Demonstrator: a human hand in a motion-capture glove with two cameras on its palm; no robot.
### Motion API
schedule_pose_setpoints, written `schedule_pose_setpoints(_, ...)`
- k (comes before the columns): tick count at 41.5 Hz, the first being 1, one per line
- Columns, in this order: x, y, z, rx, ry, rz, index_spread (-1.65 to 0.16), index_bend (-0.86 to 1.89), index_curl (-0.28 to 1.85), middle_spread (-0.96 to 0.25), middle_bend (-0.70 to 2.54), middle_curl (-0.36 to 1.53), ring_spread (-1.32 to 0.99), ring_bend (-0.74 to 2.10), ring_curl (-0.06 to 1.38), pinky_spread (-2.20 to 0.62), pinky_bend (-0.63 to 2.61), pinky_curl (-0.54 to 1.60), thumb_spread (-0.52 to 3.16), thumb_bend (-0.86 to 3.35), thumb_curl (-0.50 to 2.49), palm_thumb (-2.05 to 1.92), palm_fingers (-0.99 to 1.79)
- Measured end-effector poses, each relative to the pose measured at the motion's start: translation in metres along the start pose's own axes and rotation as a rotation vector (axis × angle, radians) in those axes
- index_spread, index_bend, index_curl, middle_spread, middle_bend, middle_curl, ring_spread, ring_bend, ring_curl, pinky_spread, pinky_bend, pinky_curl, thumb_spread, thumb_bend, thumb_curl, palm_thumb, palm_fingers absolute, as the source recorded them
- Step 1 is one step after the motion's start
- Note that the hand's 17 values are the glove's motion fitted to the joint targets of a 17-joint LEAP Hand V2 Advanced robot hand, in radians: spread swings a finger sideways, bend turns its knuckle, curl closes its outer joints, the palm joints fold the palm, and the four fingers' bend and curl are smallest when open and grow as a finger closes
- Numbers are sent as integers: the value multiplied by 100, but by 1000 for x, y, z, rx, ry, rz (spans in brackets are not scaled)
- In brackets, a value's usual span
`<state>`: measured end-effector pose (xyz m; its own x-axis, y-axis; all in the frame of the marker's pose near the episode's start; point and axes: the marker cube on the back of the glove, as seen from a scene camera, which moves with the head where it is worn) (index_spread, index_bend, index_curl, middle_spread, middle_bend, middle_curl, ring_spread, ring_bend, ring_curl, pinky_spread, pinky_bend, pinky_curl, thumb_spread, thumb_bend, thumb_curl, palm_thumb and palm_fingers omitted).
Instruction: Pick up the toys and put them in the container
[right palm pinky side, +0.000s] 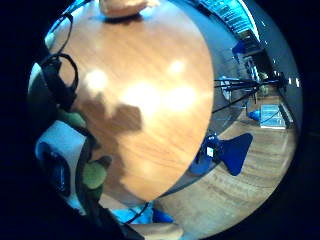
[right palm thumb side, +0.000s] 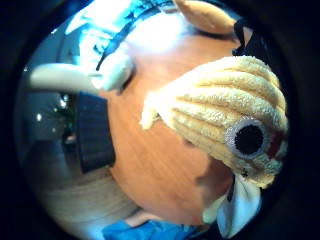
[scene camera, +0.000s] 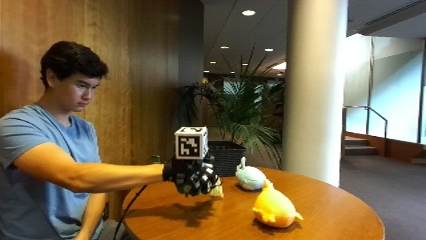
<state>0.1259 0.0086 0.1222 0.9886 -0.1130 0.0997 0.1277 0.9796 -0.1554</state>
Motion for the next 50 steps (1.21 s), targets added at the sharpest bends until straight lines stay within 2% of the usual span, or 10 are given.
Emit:
schedule_pose_setpoints(3,-10,-7,-32,57,12,44,-34,19,25,-33,53,36,-40,115,48,-38,116,42,126,41,62,81,100)
schedule_pose_setpoints(7,-17,-9,-84,109,-31,-78,-34,20,26,-36,54,38,-42,114,48,-39,115,42,123,40,66,81,100)
schedule_pose_setpoints(13,-77,-33,-137,224,31,184,-35,19,29,-39,55,42,-43,114,50,-40,114,43,117,39,73,81,101)
schedule_pose_setpoints(18,-135,-42,-169,241,-80,75,-35,19,30,-42,56,45,-44,115,50,-41,113,43,112,39,78,80,101)
schedule_pose_setpoints(26,-198,-67,-178,228,66,141,-35,18,33,-44,55,49,-45,114,52,-41,113,44,106,38,85,79,100)
schedule_pose_setpoints(30,-250,-71,-181,228,-22,9,-36,19,34,-46,55,52,-45,114,52,-41,113,44,104,37,89,79,99)
schedule_pose_setpoints(34,-286,-70,-172,207,-1,-139,-35,18,36,-46,54,54,-45,115,53,-41,113,45,101,37,92,78,99)
schedule_pose_setpoints(43,-383,-77,-145,196,-88,-156,-36,17,39,-48,52,60,-46,114,54,-41,114,45,97,37,99,77,97)
schedule_pose_setpoints(46,-394,-77,-136,183,-137,-179,-35,14,38,-49,52,62,-46,115,55,-42,115,46,96,37,102,76,94)
schedule_pose_setpoints(50,-369,-80,-125,192,-159,-102,-35,10,37,-49,52,65,-46,116,55,-42,118,46,96,36,104,75,88)
